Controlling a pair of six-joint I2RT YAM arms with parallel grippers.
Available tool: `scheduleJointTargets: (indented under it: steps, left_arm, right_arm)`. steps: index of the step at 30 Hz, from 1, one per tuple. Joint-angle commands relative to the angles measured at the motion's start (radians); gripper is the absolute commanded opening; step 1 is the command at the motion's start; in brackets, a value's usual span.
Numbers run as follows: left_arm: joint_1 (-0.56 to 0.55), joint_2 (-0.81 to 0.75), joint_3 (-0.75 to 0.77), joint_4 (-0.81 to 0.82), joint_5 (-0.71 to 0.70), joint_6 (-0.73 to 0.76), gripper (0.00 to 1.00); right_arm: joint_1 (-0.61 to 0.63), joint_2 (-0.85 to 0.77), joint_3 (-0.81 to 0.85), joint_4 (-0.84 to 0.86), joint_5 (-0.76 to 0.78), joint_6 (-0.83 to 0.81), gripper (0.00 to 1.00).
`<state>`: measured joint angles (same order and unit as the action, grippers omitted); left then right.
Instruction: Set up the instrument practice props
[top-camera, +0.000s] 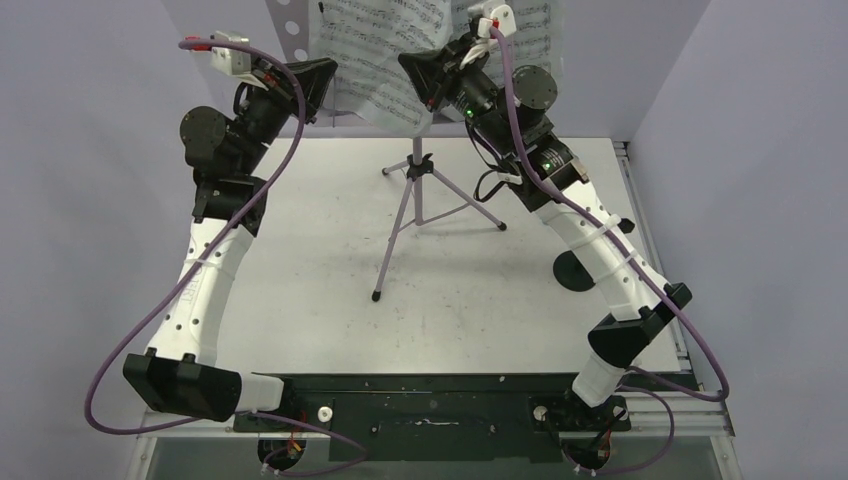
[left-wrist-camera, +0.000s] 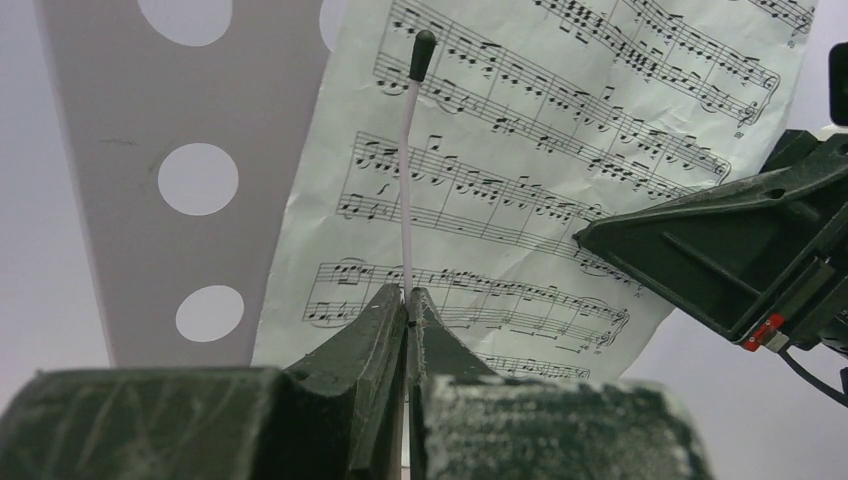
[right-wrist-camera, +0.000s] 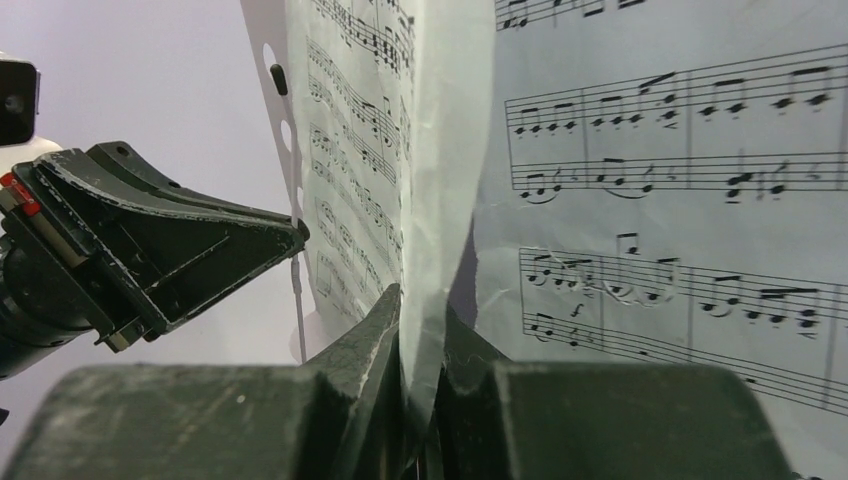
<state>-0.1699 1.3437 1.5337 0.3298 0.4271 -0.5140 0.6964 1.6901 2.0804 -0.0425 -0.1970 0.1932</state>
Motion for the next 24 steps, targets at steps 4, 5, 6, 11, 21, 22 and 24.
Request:
scheduleJointTargets:
  steps: [4,5,6,11,21,22,24]
  left_arm:
    - [-0.019,-0.051,0.014,0.067,0.002,0.065,0.0]
    - [-0.021,-0.051,0.014,0.065,0.002,0.067,0.0]
    - [-0.021,-0.051,0.014,0.063,0.002,0.069,0.0]
    - [-0.029,-0.054,0.011,0.054,-0.001,0.076,0.0]
    - [-0.044,-0.057,0.005,0.044,0.002,0.086,0.0]
    - [-0.047,-0.056,0.004,0.044,0.004,0.085,0.0]
    - [-0.052,-0.055,0.002,0.045,0.004,0.086,0.0]
  right_arm:
    - [0.027,0.017,0.079,-0.002,0.003,-0.025,0.05]
    - [0.031,0.02,0.084,-0.003,0.002,-0.029,0.05]
    - [0.033,0.023,0.088,-0.004,0.002,-0.032,0.05]
    - [0.053,0.042,0.106,-0.014,0.007,-0.049,0.05]
    - [0.084,0.107,0.165,-0.044,0.023,-0.067,0.05]
    - [0.087,0.111,0.168,-0.045,0.027,-0.069,0.05]
    - [0.09,0.121,0.175,-0.05,0.036,-0.069,0.05]
